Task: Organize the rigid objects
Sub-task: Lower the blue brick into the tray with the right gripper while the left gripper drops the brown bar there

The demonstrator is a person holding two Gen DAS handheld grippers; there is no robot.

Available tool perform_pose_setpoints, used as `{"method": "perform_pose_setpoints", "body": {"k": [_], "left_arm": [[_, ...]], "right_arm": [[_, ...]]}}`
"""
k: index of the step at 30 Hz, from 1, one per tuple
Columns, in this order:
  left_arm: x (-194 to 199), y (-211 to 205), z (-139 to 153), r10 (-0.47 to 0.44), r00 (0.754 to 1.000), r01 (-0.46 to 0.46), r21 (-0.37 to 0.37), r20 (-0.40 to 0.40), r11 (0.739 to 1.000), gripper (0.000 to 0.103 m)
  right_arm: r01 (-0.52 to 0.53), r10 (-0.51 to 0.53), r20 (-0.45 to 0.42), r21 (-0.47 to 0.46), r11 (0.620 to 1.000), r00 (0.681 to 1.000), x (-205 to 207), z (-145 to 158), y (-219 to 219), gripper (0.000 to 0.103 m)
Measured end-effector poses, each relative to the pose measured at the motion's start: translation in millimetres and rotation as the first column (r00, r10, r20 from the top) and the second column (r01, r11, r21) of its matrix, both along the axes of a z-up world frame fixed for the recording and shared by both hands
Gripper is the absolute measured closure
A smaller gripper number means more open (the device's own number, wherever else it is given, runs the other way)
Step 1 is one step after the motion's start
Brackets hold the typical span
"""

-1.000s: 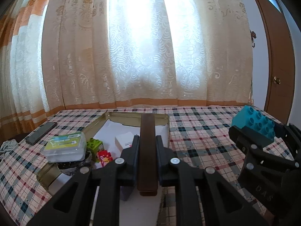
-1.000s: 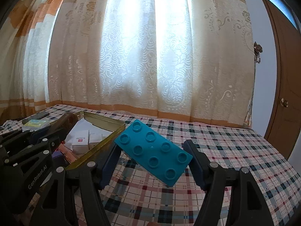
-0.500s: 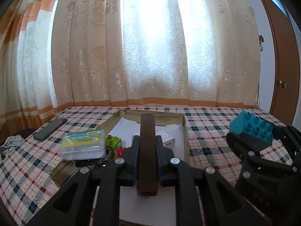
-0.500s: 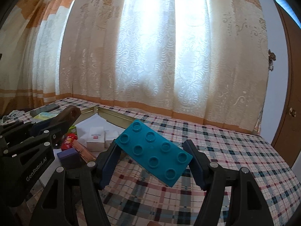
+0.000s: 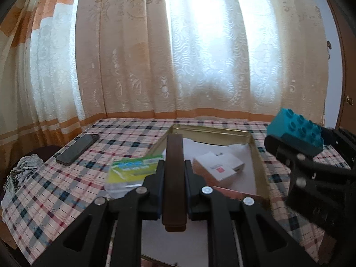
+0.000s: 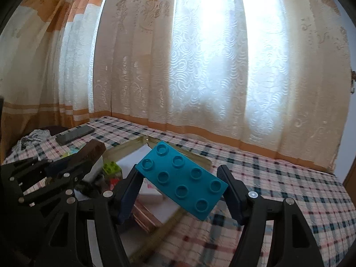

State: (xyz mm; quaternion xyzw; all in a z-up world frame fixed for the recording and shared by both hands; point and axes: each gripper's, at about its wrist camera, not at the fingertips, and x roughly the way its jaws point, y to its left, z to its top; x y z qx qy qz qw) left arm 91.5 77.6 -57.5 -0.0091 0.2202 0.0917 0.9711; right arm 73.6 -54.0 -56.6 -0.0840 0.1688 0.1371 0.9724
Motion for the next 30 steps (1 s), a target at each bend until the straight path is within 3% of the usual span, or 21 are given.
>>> {"method": "perform_pose_setpoints", "body": {"k": [7,15,27,30], "left_arm": [[16,13,-1,-0.008,0.998,0.008,0.004,-0.068,1.000,0.089],[30,11,-5,-0.022,0.994,0.028,0.047,-0.111,0.999,0.089],[38,-8,-8,-0.031,0.991,0.049,0.133,-0.130,0.990,0.084],[40,-8,-9,-0.013,0.991,0.032,0.144,-0.132,0.989,0.058]], "right_arm": [[-0.031,0.035,-0.103,0.043,0.999,0.994,34,2,16,0.032],[-0.039,0.045,-0.203,0.034,0.999,0.978,65,-15,33,0.032],[-0.049,0.054,-0.253,0.025,0.998,0.966,79,-27,36,0.032],[-0.056,0.060,-0.263,0.021,0.998,0.963,80,-27,36,0.031]]}}
